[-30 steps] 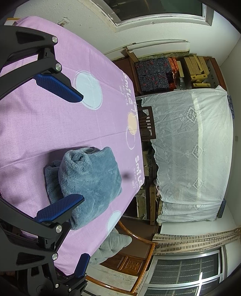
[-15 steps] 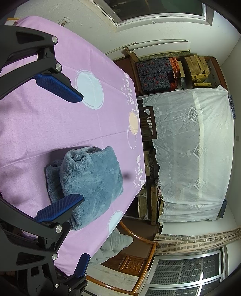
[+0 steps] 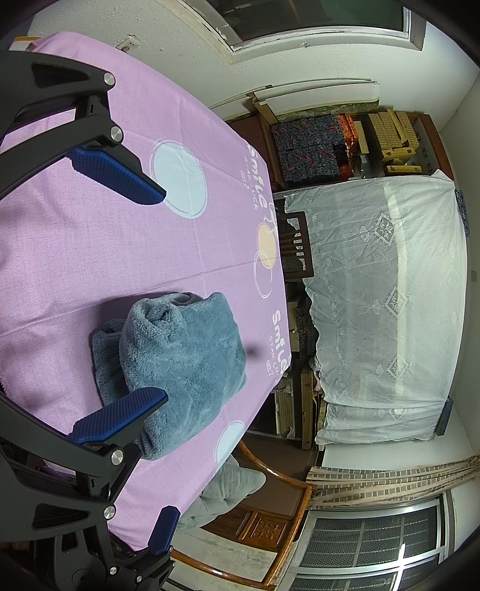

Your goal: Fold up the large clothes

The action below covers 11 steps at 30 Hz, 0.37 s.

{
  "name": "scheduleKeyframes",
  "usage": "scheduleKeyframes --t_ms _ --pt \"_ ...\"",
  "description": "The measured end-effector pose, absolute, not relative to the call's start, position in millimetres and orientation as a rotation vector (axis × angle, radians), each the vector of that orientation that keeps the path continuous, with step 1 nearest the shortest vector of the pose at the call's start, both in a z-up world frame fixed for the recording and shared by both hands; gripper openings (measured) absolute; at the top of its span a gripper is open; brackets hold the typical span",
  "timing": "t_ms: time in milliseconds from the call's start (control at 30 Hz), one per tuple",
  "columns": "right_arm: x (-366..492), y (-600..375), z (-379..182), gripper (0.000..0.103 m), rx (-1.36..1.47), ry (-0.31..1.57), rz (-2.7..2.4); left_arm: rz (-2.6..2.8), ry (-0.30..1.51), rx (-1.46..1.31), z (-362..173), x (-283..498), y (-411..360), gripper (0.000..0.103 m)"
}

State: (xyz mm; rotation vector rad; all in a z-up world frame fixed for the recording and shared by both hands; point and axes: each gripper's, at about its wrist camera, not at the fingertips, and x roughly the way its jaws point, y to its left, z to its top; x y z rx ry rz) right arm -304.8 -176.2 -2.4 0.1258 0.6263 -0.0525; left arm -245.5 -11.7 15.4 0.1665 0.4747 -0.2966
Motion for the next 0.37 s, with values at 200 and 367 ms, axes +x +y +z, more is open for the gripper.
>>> scheduleKeyframes --t_ms 200,367 --pt "-305.4 -177.4 -3.3 0.098 0.126 0.626 -0.053 -0.298 0.481 0.162 12.1 -243.9 -10.6 0.099" --pt "-305.5 -178.1 -4.6 0.098 0.128 0.627 -0.051 -0.298 0.482 0.160 10.2 -244.3 -10.7 0.100"
